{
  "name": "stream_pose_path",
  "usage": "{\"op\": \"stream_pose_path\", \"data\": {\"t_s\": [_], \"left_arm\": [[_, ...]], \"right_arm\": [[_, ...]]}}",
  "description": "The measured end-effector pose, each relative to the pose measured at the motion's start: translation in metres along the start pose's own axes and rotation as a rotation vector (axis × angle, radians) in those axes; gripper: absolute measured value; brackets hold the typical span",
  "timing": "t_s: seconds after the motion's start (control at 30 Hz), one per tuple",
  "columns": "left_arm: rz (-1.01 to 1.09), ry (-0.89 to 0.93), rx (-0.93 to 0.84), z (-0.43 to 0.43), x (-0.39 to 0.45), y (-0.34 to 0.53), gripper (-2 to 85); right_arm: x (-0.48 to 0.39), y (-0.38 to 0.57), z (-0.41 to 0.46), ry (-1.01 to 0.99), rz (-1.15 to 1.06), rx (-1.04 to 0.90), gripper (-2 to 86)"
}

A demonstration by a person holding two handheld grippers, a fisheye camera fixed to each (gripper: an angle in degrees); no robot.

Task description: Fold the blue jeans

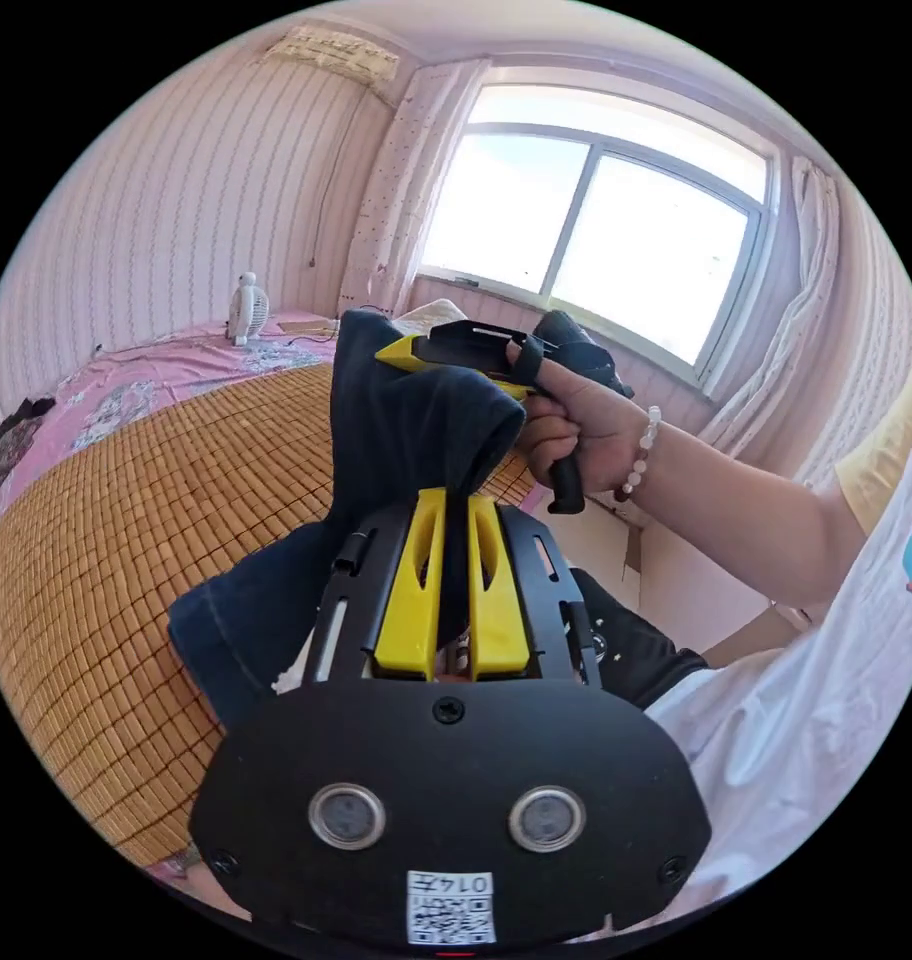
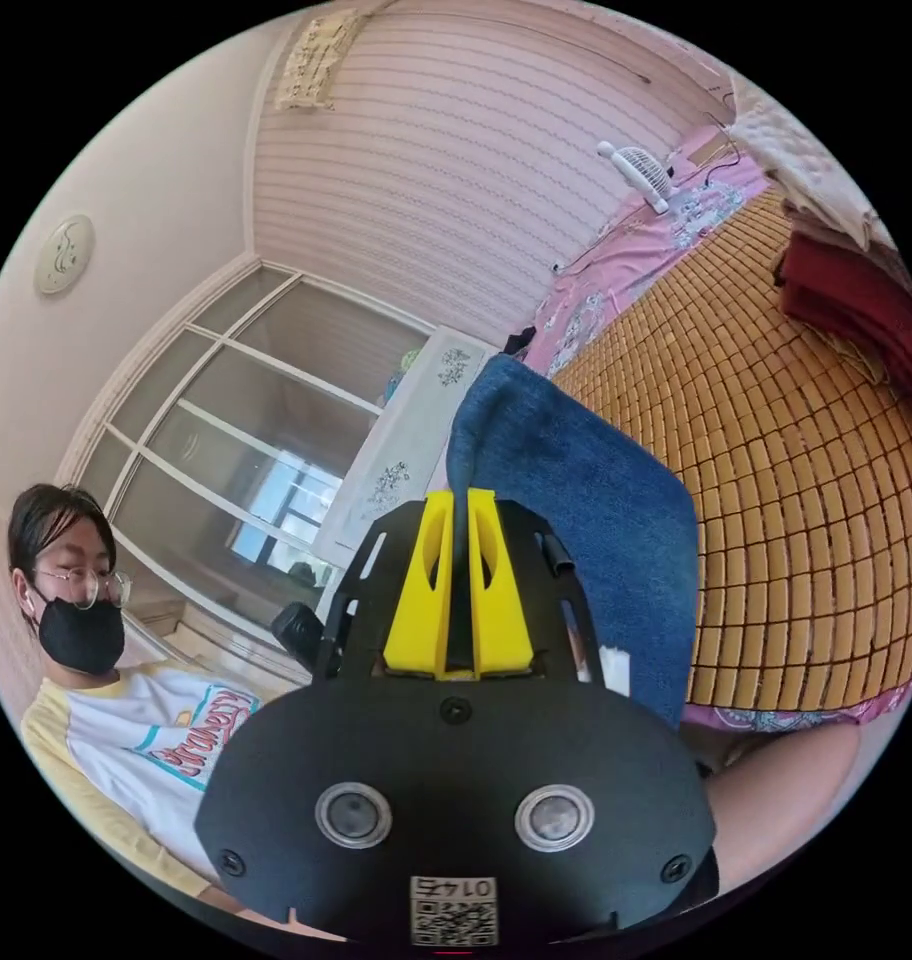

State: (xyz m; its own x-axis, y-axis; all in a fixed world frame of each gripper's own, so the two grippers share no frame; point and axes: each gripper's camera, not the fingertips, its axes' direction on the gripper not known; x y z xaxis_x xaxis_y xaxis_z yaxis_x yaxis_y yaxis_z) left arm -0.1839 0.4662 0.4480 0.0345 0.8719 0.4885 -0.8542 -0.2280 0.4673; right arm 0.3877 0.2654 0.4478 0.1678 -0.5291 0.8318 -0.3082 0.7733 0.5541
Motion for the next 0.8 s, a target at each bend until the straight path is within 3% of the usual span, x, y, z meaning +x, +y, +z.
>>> {"op": "stream_pose_path", "data": {"t_s": [0.1, 0.23, 0.37, 0.6, 0.73, 0.8], "left_arm": [[-0.138, -0.067, -0.039, -0.032, -0.025, 0.027, 5.1], [-0.396, -0.198, -0.175, -0.071, -0.072, 0.089, 6.1], [-0.593, -0.225, -0.169, -0.095, -0.109, 0.123, 6.7], [-0.583, -0.187, -0.09, -0.059, -0.143, 0.09, 12.2], [-0.632, -0.278, -0.297, -0.007, -0.168, 0.087, 14.8], [-0.703, -0.245, -0.248, -0.004, -0.178, 0.098, 15.9]], "right_arm": [[-0.024, 0.016, 0.094, 0.015, -0.069, -0.175, 6.3], [-0.016, 0.064, 0.196, 0.219, -0.162, -0.483, 7.3], [-0.022, 0.099, 0.187, 0.264, -0.211, -0.468, 6.7], [-0.043, 0.182, 0.219, 0.533, -0.415, -0.681, 6.7], [-0.045, 0.208, 0.244, 0.62, -0.482, -0.68, 6.5], [-0.045, 0.208, 0.245, 0.594, -0.439, -0.677, 6.3]]}}
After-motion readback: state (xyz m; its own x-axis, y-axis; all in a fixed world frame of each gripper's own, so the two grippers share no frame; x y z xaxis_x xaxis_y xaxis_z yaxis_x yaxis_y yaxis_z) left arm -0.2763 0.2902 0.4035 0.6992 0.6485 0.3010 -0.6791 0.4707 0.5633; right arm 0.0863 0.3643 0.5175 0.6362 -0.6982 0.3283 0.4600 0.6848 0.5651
